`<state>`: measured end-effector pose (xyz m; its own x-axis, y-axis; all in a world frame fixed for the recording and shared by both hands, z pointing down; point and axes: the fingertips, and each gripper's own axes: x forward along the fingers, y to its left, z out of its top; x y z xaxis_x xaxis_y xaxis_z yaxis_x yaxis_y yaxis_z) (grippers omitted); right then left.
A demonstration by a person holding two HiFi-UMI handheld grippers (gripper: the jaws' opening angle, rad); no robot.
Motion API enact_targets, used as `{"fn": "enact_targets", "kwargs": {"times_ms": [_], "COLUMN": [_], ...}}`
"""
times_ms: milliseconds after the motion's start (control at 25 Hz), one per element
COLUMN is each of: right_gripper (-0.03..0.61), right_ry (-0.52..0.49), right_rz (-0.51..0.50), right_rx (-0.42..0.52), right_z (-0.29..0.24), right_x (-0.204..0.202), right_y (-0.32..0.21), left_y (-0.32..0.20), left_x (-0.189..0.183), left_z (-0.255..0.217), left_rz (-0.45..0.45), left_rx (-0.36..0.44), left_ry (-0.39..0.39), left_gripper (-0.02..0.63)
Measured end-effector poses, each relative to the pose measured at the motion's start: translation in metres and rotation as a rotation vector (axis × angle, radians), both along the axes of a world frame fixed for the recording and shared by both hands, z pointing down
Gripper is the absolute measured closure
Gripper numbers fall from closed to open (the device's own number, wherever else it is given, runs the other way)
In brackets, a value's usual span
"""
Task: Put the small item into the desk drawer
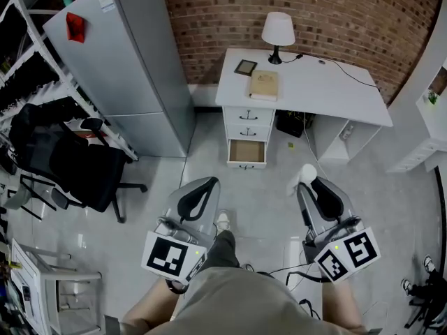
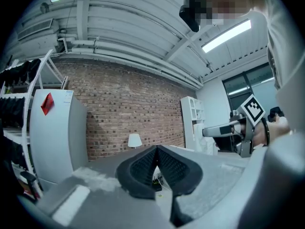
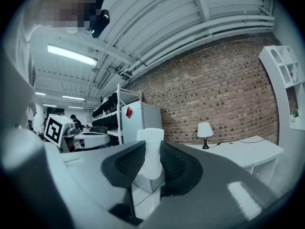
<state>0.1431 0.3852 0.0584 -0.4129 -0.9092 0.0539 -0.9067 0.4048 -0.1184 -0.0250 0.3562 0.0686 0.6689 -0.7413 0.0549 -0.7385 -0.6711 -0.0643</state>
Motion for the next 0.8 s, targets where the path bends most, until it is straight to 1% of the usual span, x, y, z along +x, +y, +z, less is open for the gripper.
{"fn": "enact_targets", "kwargs": {"times_ms": [200,440,640,800], "right_gripper": [0.476,0.476,0.476,0.476], "right_ry": [0.003,0.012,-0.004,-0.014], "right_rz": [0.001,0.021,0.037,0.049], "right_rx": [-0.053,-0.141,-0.229,-0.296], "right_z": [0.017,0.043,0.076,0.107], "right_x": [-0.011,-0.024,-0.036,-0.041], "right_y": [-0.066,-0.167,-0.251,-0.307], "left_y": [-0.066,-0.165,-0.249,-0.303], "left_x": [-0.01,-0.018,-0.027,-0.032], "left_z": [0.015,0.041,0.07,0.096], "left_rz": [0.005,0.042,0.075,0.098], "left_rx": [-0.037,-0.107,-0.165,-0.202], "left_ry": [-0.002,-0.021,-0.037,-0.056], "left_gripper": [0.612,0.612,0.612,0.612]}}
